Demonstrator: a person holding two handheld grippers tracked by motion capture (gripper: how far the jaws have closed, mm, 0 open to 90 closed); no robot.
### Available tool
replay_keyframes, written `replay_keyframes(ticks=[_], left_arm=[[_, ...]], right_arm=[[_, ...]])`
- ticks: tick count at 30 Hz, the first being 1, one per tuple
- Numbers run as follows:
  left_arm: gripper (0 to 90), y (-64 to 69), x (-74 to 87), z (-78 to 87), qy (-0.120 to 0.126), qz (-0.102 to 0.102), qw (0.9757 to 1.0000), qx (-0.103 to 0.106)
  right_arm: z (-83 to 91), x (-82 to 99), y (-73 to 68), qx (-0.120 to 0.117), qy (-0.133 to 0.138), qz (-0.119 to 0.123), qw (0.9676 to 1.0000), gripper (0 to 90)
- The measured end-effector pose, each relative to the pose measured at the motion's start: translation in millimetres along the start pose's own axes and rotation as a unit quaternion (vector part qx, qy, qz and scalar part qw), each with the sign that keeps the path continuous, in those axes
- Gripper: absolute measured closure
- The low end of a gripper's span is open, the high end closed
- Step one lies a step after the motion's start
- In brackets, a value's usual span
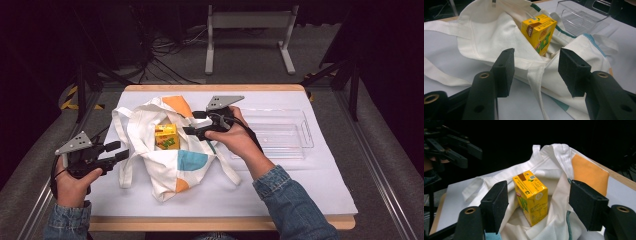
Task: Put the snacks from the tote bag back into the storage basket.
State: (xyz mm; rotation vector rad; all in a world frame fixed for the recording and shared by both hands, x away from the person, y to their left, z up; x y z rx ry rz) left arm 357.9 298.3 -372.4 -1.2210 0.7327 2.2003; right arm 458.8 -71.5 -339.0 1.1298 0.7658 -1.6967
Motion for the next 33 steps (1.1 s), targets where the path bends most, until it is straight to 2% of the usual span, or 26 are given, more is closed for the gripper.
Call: replay_keyframes(ticks=[1, 3, 4, 5, 6, 10, 14, 16, 23, 33], left_arm=[[47.8, 0.2, 0.0, 0.1, -0.001, -0.003, 1.0, 0.0], [47.9, 0.9, 0.0, 0.5, -0.002, -0.003, 1.0, 0.002], [48.1, 1.0, -0.2, 0.5, -0.002, -0.003, 1.0, 0.002], [48.2, 1.3, -0.4, 0.7, 0.0, -0.003, 1.0, 0.003], [48.2, 1.4, -0.7, 0.9, -0.002, -0.004, 1.0, 0.004], [48.3, 1.6, -0.8, 0.2, -0.001, -0.002, 1.0, 0.005], [48.3, 1.4, -1.2, 0.0, -0.002, -0.002, 1.0, 0.005], [48.3, 1.6, -1.6, -0.2, -0.003, -0.002, 1.0, 0.004], [48.1, 1.2, -2.2, 0.0, -0.001, -0.002, 1.0, 0.004], [48.0, 1.0, -2.4, 0.9, 0.0, -0.003, 1.0, 0.004]], right_arm=[[0.0, 0.0, 0.0, 0.0, 0.0, 0.0, 1.0, 31.7], [0.3, -2.4, 0.2, -0.022, 0.008, 0.002, 0.9997, 30.4], [0.2, -3.9, -0.4, -0.046, 0.011, 0.002, 0.9989, 29.7], [0.3, -5.0, -0.7, -0.059, 0.013, 0.002, 0.9982, 29.7], [0.6, -6.3, -1.1, -0.067, 0.017, 0.005, 0.9976, 29.8], [0.0, -10.3, -1.0, -0.057, 0.012, 0.016, 0.9982, 29.7], [-3.4, -12.9, -0.8, -0.064, 0.015, 0.014, 0.9977, 29.0], [-7.8, -14.2, -0.3, -0.056, 0.009, 0.022, 0.9981, 28.5], [-27.9, -12.0, 4.0, -0.04, -0.017, 0.041, 0.9982, 27.4], [-58.6, -6.8, 11.1, -0.043, -0.038, 0.044, 0.9974, 26.9]])
Point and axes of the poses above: each handheld gripper's, and its own axes: z roughly backward along the jaws, x roughly out of its underside, y roughly to its right, the point moved 1 cm from there along -z, roughly forward along the jaws, and after that the axes turned 4 degrees about z, right-handed, at the moved point
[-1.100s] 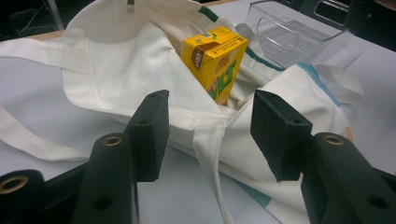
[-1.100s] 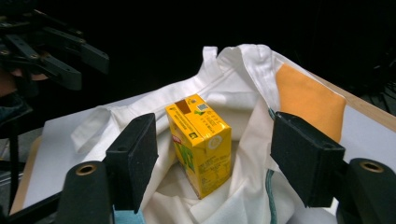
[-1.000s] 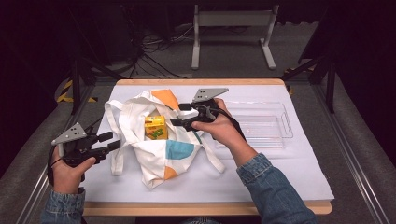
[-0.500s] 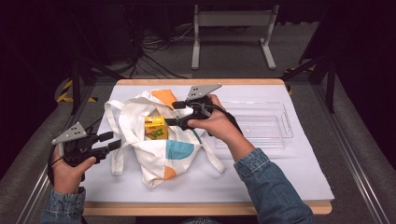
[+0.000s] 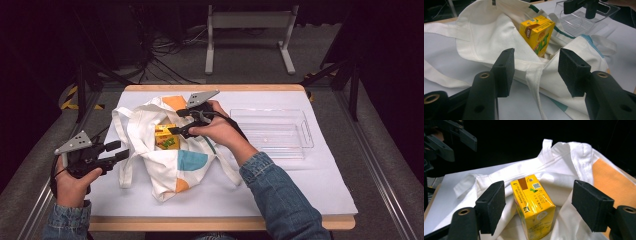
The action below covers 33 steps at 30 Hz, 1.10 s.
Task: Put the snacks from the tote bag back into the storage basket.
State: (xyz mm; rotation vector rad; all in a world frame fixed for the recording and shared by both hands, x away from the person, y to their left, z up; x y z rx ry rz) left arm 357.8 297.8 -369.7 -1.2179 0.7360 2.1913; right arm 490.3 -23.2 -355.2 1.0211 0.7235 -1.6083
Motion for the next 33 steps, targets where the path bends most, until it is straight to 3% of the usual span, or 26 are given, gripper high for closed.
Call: replay_keyframes(ticks=[12, 20, 33], left_arm=[[48.1, -0.1, 0.1, 0.2, 0.002, 0.0, 1.0, -0.001], [48.1, -0.1, 0.1, 0.0, 0.002, 0.0, 1.0, 0.0], [47.9, -0.1, 0.5, -1.1, 0.001, 0.001, 1.0, 0.0]], right_arm=[[-23.2, 12.4, 4.2, -0.007, -0.01, 0.002, 0.9999, 23.1], [-35.1, 23.0, 1.9, -0.023, 0.013, -0.014, 0.9995, 22.7], [-46.1, 33.4, 2.8, -0.024, 0.008, 0.007, 0.9997, 27.1]])
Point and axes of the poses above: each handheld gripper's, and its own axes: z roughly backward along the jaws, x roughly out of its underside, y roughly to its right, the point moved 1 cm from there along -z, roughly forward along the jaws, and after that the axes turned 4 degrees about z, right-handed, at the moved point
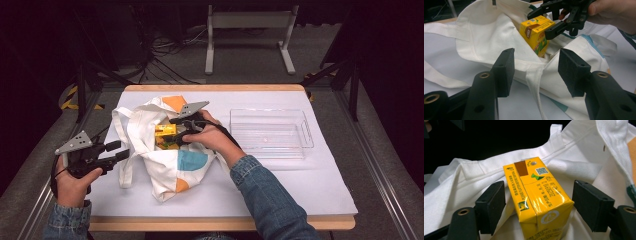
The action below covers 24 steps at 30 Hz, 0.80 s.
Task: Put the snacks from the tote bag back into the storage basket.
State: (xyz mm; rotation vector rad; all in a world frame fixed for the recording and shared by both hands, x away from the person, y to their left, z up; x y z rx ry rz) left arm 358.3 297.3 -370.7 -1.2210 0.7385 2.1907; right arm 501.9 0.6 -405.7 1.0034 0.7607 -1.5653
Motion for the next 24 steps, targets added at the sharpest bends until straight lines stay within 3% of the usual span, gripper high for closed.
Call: replay_keyframes(ticks=[6, 12, 18, 24], left_arm=[[47.9, -0.2, 0.2, 0.0, -0.001, 0.0, 1.0, 0.0], [47.9, -0.4, 0.3, -0.3, -0.001, -0.001, 1.0, 0.0], [47.7, -0.6, 0.6, 0.0, 0.002, 0.003, 1.0, 0.002], [47.7, -0.4, 0.7, -0.8, 0.002, 0.003, 1.0, 0.003]], right_arm=[[-4.2, 1.2, 0.9, 0.001, 0.004, 0.027, 0.9996, 32.8], [-9.1, 2.9, -1.2, -0.011, 0.005, 0.019, 0.9998, 33.6], [-11.8, 6.0, -1.2, -0.022, 0.005, -0.01, 0.9997, 35.3], [-10.8, 8.1, 1.5, -0.027, 0.007, 0.004, 0.9996, 40.2]])
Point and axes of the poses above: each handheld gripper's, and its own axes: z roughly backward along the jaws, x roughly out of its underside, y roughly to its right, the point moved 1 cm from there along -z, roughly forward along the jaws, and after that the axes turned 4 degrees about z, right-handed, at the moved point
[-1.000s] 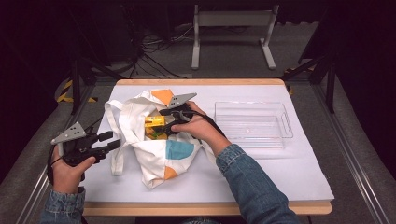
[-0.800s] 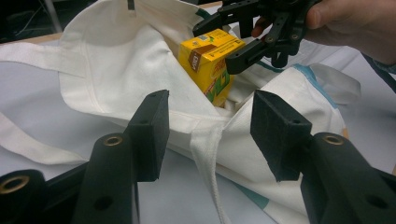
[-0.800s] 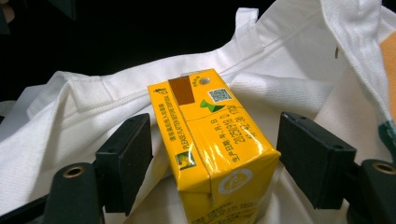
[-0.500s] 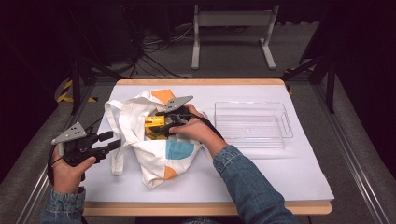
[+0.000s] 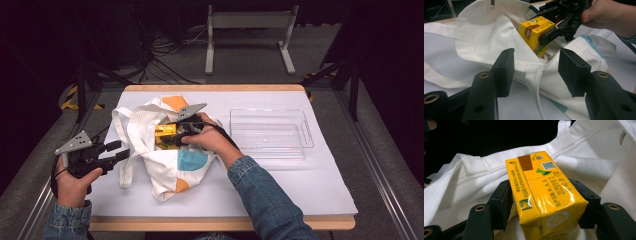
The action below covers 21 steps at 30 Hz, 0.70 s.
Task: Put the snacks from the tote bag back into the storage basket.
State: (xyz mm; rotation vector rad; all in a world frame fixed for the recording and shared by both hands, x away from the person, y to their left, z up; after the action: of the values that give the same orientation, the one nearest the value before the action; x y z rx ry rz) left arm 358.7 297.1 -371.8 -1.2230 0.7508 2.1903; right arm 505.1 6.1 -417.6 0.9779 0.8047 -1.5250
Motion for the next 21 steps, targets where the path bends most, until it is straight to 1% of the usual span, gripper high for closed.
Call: replay_keyframes(ticks=[5, 8, 10, 11, 16, 21], left_arm=[[47.7, -0.2, 0.1, -0.3, 0.0, 0.0, 1.0, 0.0], [47.7, -0.4, 0.3, -0.4, 0.0, 0.001, 1.0, 0.0], [47.8, -0.5, 0.3, -0.4, 0.0, 0.001, 1.0, 0.001], [47.7, -0.6, 0.3, -0.4, 0.0, 0.001, 1.0, 0.001], [47.7, -1.0, 0.6, -0.1, -0.001, 0.002, 1.0, 0.0], [47.7, -2.0, 0.9, 0.6, 0.001, 0.003, 1.0, 0.0]], right_arm=[[1.6, -0.2, 0.4, -0.003, -0.009, 0.027, 0.9996, 47.1], [3.2, -0.8, 0.9, -0.009, -0.015, 0.034, 0.9992, 50.8], [4.1, -1.2, 1.3, -0.01, -0.019, 0.035, 0.9992, 51.0], [4.2, -2.4, 0.5, -0.008, -0.025, 0.042, 0.9988, 51.2], [4.6, -3.1, 0.8, -0.009, -0.029, 0.042, 0.9987, 51.5], [4.8, -4.9, 0.7, -0.009, -0.026, 0.038, 0.9989, 51.7]])
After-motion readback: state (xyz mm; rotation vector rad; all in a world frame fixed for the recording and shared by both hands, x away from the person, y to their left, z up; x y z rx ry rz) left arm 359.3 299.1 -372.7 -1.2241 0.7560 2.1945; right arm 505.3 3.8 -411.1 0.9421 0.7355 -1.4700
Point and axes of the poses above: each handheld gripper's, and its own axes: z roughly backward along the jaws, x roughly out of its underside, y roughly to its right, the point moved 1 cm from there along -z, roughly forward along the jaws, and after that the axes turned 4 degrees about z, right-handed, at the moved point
